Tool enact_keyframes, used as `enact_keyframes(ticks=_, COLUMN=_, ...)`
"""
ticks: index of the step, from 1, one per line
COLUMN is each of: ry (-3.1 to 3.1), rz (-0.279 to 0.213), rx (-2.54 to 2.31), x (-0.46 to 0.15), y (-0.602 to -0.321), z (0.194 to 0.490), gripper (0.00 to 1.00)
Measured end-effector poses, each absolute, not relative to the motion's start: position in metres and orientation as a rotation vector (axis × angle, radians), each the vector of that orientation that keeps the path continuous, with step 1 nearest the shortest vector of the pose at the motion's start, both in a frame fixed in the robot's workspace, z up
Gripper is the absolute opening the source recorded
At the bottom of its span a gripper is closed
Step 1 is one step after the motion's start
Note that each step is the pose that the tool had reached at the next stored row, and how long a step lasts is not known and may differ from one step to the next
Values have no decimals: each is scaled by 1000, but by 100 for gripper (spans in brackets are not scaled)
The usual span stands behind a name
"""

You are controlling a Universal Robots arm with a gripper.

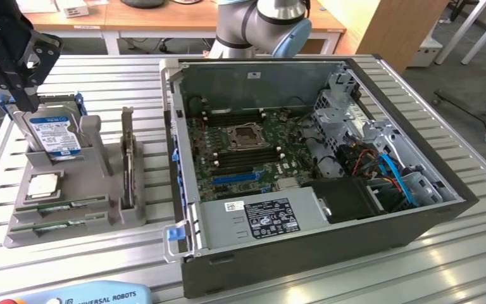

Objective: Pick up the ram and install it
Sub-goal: 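Pick up the ram and move it above insertion slot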

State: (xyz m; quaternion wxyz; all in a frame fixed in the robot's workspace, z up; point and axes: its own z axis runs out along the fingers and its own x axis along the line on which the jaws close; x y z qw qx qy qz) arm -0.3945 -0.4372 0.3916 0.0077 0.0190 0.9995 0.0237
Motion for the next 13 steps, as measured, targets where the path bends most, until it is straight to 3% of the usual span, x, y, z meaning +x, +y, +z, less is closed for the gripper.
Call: enact_keyframes(ticks=13, ry=3123, rz=76, rx=-192, x=-394, y=-437, z=391, gripper=10)
